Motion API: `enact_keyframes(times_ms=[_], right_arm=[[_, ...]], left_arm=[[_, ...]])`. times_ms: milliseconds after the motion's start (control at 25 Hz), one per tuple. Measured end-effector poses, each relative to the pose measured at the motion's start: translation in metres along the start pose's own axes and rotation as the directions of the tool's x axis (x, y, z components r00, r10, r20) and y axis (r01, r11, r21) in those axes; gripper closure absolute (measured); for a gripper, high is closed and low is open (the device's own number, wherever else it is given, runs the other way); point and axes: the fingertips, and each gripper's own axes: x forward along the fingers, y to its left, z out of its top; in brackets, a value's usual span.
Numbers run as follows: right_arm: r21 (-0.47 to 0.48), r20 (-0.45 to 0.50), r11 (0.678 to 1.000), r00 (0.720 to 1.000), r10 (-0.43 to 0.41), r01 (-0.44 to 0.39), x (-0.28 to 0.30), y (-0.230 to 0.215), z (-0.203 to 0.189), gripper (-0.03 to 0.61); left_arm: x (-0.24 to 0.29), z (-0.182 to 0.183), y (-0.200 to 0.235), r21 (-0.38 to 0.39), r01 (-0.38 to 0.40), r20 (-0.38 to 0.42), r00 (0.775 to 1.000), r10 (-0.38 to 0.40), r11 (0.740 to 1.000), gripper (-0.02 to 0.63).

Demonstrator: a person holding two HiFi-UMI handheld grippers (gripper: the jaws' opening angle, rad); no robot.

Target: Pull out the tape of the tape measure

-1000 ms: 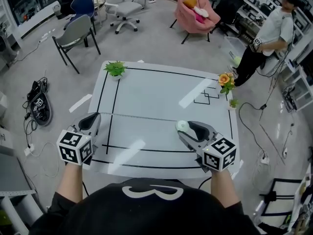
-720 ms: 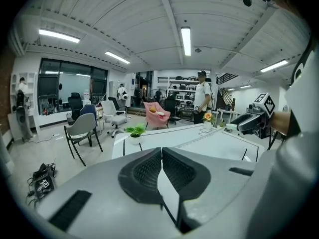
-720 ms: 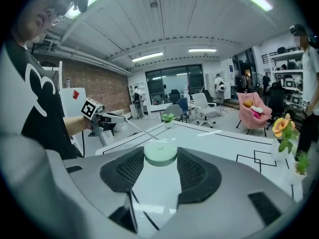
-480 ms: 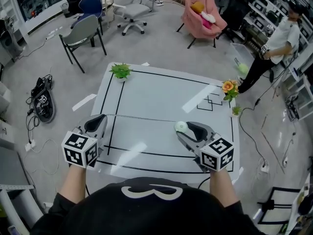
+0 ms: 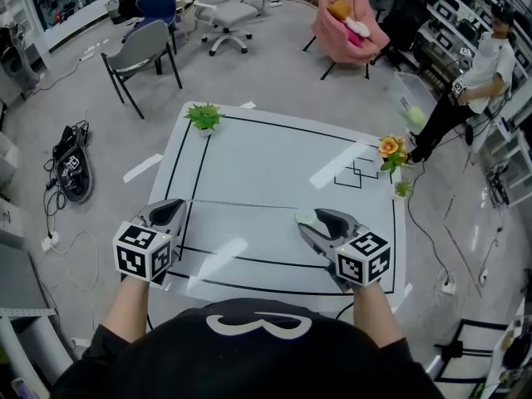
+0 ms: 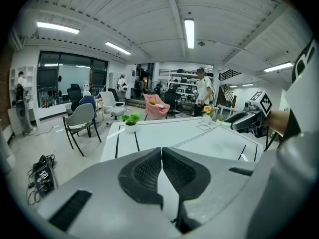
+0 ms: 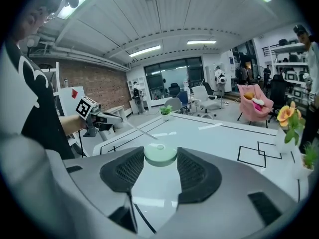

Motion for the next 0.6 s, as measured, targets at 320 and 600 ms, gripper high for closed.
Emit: enact_keyframes(times_ms=[320, 600], right_arm=[[0.017, -0.097, 0.999, 0.995, -0.03, 0.031, 0.01, -0.012, -0.038, 0.364], [0.01, -0.179, 0.998, 0.982, -0.06, 0.063, 0.022, -0.02, -0.074, 0.364]], left_arm=[[0.02, -0.03, -0.011, 0.002, 0.01, -0.1, 0.995, -0.01, 1.0, 0.601], [0.04, -0.07, -0.019, 0.015, -0.002, -0.203, 0.979, 0.004, 1.0, 0.601]])
